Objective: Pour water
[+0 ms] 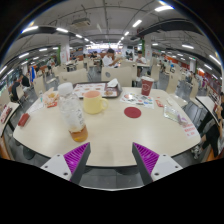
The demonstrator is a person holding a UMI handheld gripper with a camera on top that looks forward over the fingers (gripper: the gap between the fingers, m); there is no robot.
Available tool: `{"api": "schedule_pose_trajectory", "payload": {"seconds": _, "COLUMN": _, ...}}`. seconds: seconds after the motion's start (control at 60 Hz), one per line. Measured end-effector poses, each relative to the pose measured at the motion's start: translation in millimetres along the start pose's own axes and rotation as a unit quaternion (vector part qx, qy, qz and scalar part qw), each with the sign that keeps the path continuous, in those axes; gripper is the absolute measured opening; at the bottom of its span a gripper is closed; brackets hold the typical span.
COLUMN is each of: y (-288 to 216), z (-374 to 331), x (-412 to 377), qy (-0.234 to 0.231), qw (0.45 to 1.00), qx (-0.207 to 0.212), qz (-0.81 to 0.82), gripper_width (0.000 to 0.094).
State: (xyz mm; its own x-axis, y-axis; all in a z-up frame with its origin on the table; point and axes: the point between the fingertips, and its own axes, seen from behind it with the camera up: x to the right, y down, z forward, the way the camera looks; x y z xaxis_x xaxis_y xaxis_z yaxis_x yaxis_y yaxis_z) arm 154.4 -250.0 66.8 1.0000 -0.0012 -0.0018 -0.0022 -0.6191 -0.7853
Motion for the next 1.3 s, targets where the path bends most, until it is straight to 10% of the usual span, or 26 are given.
{"api": "schedule_pose_trajectory", "payload": {"seconds": 0.367, "y": -66, "z": 76, "x": -120, "qy": -0.039, "qw": 0.996, "qx": 0.085, "qz": 0.001, "gripper_width": 0.0838}}
{"api": "schedule_pose_trajectory", "payload": {"seconds": 0.5, "y": -73, "z": 103, "x": -128, "qy": -0.026, "qw": 0.995, "qx": 0.098, "qz": -0.012, "gripper_width": 0.0545}}
{"api": "schedule_pose_trajectory", "payload": {"seconds": 0.8, "y": -86, "z": 100, "x": -122, "qy": -0.001, "qw": 0.996, "qx": 0.089, "qz": -0.016, "gripper_width": 0.0438}}
{"api": "schedule_pose_trajectory", "payload": {"seconds": 1.3, "y": -237, "z": 67, "x": 15, "qy": 0.202, "qw": 0.943, "qx": 0.094, "qz": -0.249, "gripper_width": 0.0438}}
